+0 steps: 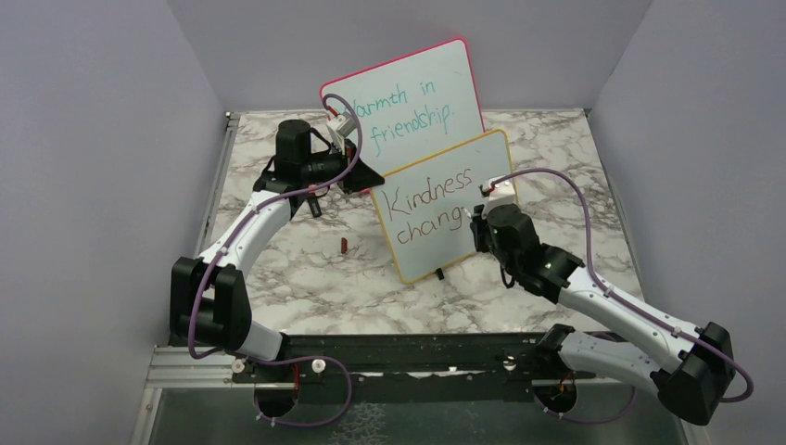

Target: Write a sentence on the whiteboard

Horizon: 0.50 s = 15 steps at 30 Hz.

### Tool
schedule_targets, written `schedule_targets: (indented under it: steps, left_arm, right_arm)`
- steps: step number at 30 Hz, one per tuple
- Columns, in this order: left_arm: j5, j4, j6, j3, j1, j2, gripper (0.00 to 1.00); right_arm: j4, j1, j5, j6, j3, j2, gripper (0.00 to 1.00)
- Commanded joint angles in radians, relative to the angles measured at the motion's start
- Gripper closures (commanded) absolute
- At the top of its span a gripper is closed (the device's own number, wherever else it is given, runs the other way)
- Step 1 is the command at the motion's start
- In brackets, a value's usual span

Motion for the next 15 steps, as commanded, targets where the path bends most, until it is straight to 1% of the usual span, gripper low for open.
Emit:
schedule_targets:
  steps: [1,15]
  left_arm:
    - [-0.028,-0.088,0.042,-0.012,-0.027,0.036,1.0]
    - [-0.028,-0.089,0.044,-0.01,-0.027,0.036,1.0]
  right_arm:
    - [0.01,-0.013,0.041,0.006,-0.017,-0.004,0.99]
    - [0.06,-0.018,0.063,-0.008,-0.017,-0.014,0.99]
